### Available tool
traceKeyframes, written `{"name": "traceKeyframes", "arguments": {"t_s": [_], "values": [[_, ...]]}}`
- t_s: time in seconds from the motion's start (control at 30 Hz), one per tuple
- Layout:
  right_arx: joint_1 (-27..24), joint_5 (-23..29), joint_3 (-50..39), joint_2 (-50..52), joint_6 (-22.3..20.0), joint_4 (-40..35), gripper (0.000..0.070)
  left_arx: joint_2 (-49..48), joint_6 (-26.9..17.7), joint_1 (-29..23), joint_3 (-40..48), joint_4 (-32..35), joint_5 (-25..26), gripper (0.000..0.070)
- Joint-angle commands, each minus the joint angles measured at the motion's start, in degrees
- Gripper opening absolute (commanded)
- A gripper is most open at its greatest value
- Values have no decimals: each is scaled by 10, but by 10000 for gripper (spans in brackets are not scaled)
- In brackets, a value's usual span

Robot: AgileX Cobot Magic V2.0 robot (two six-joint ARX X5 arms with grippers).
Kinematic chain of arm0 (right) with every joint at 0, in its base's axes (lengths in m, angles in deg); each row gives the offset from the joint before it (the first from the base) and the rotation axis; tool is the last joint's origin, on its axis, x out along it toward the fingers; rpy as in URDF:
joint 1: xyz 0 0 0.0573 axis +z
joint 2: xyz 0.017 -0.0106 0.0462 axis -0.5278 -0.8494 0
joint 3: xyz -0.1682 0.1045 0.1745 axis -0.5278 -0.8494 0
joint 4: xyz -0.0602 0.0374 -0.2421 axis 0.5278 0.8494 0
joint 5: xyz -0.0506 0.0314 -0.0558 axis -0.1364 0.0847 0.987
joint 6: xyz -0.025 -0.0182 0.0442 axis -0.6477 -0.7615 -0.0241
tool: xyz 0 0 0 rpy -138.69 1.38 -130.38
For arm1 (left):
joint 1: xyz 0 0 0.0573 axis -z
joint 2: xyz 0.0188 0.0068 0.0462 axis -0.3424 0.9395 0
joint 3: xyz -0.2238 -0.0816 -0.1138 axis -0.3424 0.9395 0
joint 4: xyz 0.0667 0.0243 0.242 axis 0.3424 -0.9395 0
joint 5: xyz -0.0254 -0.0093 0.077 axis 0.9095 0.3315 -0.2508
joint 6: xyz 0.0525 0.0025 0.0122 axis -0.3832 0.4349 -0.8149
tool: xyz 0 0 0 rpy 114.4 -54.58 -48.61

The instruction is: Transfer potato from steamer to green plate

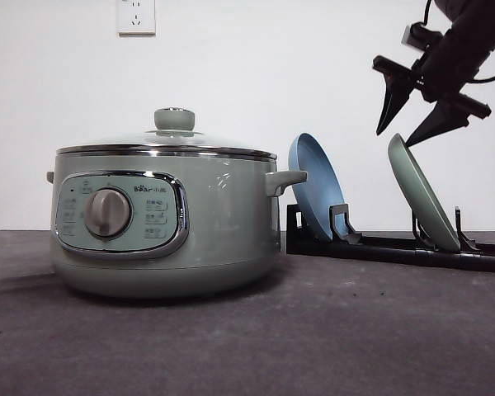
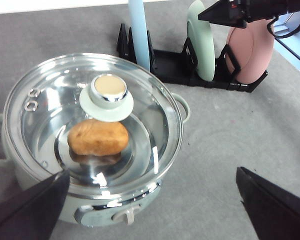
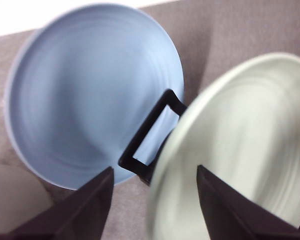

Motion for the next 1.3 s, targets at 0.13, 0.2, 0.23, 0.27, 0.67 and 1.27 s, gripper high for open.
{"name": "traceKeyframes", "arguments": {"t_s": [0.13,0.2,0.23,0.27,0.67,1.27], "values": [[0,-17,15,-24,6,0,104,4,-11,3,-14,0,3,700],[0,-17,15,-25,7,1,11,4,-10,3,-14,0,3,700],[0,-18,15,-25,8,1,0,4,-10,3,-14,0,3,700],[0,-22,15,-24,10,1,0,4,-10,3,-14,0,3,700],[-11,-105,17,52,46,12,0,4,-22,3,-14,-12,3,700],[78,-48,12,302,-141,271,0,3,-23,21,-14,-15,3,700]]}}
